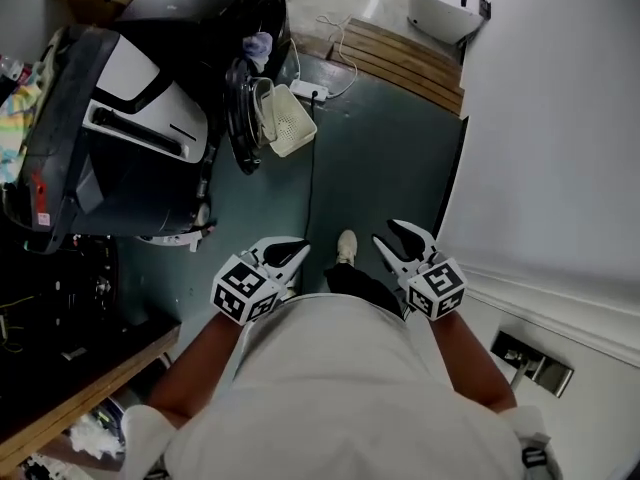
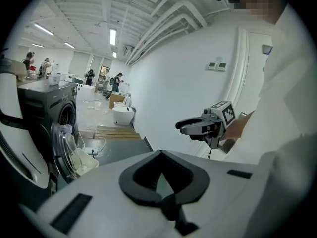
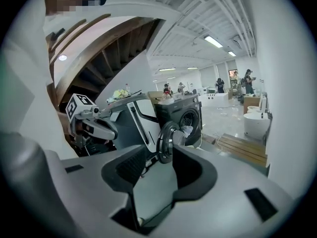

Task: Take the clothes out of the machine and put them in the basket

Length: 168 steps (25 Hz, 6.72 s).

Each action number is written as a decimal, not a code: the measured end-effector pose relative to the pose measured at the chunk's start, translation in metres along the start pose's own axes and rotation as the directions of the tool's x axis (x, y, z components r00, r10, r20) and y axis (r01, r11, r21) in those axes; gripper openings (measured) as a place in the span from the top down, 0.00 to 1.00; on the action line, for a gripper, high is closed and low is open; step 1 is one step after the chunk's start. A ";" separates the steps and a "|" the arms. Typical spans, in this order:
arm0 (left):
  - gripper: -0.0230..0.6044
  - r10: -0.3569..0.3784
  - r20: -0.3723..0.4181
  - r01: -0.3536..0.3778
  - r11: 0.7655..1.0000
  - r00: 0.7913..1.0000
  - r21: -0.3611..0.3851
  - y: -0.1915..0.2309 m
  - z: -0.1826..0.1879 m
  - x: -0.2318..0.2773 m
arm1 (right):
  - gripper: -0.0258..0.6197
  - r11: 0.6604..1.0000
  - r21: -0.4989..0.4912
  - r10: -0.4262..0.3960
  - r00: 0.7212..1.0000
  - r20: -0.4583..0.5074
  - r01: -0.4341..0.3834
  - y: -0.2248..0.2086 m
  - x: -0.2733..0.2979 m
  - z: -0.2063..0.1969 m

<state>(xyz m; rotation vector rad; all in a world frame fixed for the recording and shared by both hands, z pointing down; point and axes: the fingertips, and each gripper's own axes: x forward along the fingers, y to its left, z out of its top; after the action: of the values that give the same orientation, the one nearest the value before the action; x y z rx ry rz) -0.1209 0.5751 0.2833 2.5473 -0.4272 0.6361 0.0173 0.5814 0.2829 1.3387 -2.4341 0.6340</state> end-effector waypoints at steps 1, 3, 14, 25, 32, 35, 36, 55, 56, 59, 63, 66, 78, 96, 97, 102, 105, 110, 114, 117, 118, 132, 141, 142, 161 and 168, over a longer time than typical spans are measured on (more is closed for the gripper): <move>0.97 0.008 -0.004 -0.008 1.000 1.000 0.003 0.002 0.013 0.014 | 0.72 1.000 -0.003 0.009 1.000 0.000 -0.009 -0.018 0.001 0.005; 0.97 0.023 -0.005 -0.023 1.000 1.000 0.009 0.005 0.040 0.042 | 0.72 1.000 -0.010 0.026 1.000 -0.003 -0.026 -0.051 0.001 0.013; 0.97 0.034 -0.024 -0.032 0.998 0.999 0.060 0.012 0.128 0.154 | 0.72 0.999 0.027 0.036 0.999 0.023 -0.037 -0.184 0.005 0.038; 0.97 -0.043 0.000 0.043 0.998 0.999 0.049 0.076 0.184 0.228 | 0.72 1.000 0.022 -0.016 1.000 -0.014 0.017 -0.262 0.035 0.058; 0.97 -0.062 0.034 0.061 0.998 0.998 0.018 0.148 0.245 0.289 | 0.72 0.999 0.016 -0.040 0.997 -0.069 0.041 -0.346 0.082 0.098; 0.97 -0.053 0.049 0.054 0.999 0.997 -0.008 0.190 0.268 0.303 | 0.72 1.000 0.000 -0.015 0.996 -0.094 0.015 -0.374 0.122 0.124; 0.97 -0.049 0.053 0.050 0.999 0.997 -0.017 0.203 0.274 0.307 | 0.72 1.000 -0.009 -0.006 0.995 -0.103 0.005 -0.384 0.135 0.133; 0.97 0.266 0.172 -0.220 0.944 0.948 -0.246 0.397 0.332 0.294 | 0.70 0.912 -0.204 0.289 0.910 -0.296 -0.356 -0.444 0.368 0.247; 0.97 0.290 0.174 -0.240 0.935 0.941 -0.260 0.407 0.334 0.294 | 0.70 0.901 -0.211 0.308 0.900 -0.307 -0.380 -0.447 0.380 0.249; 0.97 0.366 0.177 -0.301 0.902 0.914 -0.310 0.437 0.340 0.299 | 0.70 0.855 -0.231 0.372 0.861 -0.347 -0.463 -0.458 0.420 0.259; 0.97 0.487 0.163 -0.391 0.826 0.858 -0.406 0.481 0.352 0.312 | 0.70 0.768 -0.248 0.460 0.778 -0.428 -0.590 -0.483 0.487 0.270; 0.97 0.560 0.147 -0.435 0.761 0.815 -0.481 0.515 0.368 0.325 | 0.70 0.694 -0.262 0.503 0.712 -0.490 -0.671 -0.502 0.539 0.280; 0.97 0.768 0.105 -0.483 0.496 0.632 -0.722 0.615 0.407 0.371 | 0.62 0.384 -0.223 0.548 0.415 -0.726 -0.896 -0.538 0.702 0.257; 0.97 0.868 0.113 -0.444 0.354 0.483 -0.823 0.666 0.287 0.375 | 0.53 0.423 -0.264 0.444 0.453 -0.773 -0.867 -0.479 0.908 0.094; 0.97 0.868 0.105 -0.458 0.355 0.486 -0.815 0.667 0.279 0.375 | 0.53 0.421 -0.273 0.440 0.458 -0.773 -0.865 -0.475 0.916 0.087; 0.97 0.858 0.103 -0.462 0.368 0.503 -0.807 0.679 0.247 0.385 | 0.51 0.415 -0.320 0.414 0.490 -0.768 -0.852 -0.461 0.958 0.055; 0.97 0.835 0.093 -0.494 0.406 0.542 -0.769 0.689 0.235 0.396 | 0.49 0.405 -0.344 0.395 0.502 -0.770 -0.847 -0.456 0.979 0.038; 0.97 0.824 0.121 -0.520 0.455 0.553 -0.723 0.717 0.228 0.394 | 0.47 0.407 -0.371 0.381 0.525 -0.761 -0.834 -0.451 1.009 0.019; 0.97 0.831 0.129 -0.530 0.457 0.542 -0.714 0.730 0.220 0.389 | 0.42 0.423 -0.389 0.388 0.551 -0.739 -0.819 -0.447 1.033 0.011; 0.97 0.834 0.132 -0.527 0.452 0.535 -0.720 0.735 0.213 0.390 | 0.35 0.438 -0.403 0.399 0.575 -0.714 -0.804 -0.443 1.052 0.007; 0.97 0.835 0.136 -0.519 0.450 0.533 -0.727 0.736 0.211 0.391 | 0.32 0.444 -0.407 0.402 0.583 -0.706 -0.798 -0.442 1.058 0.006; 0.97 0.837 0.145 -0.462 0.426 0.528 -0.778 0.747 0.179 0.415 | 0.17 0.492 -0.381 0.417 0.596 -0.686 -0.783 -0.428 1.124 -0.017; 0.97 0.859 0.157 -0.435 0.395 0.488 -0.809 0.754 0.167 0.410 | 0.18 0.502 -0.386 0.397 0.602 -0.692 -0.774 -0.428 1.144 -0.029; 0.97 0.861 0.158 -0.428 0.391 0.484 -0.815 0.754 0.165 0.410 | 0.19 0.503 -0.387 0.393 0.604 -0.693 -0.772 -0.428 1.144 -0.029; 0.97 0.859 0.148 -0.435 0.389 0.490 -0.812 0.739 0.170 0.408 | 0.67 0.473 -0.427 0.355 0.610 -0.708 -0.771 -0.424 1.118 -0.029; 0.97 0.852 0.155 -0.436 0.403 0.501 -0.805 0.731 0.176 0.405 | 0.69 0.504 -0.426 0.357 0.630 -0.690 -0.751 -0.424 1.103 -0.016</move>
<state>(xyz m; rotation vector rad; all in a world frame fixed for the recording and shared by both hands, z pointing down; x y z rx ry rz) -0.0092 -0.2002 0.6229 1.6512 -1.6709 -0.1094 -0.2011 -0.4062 0.8944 -0.0327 -2.2192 0.1108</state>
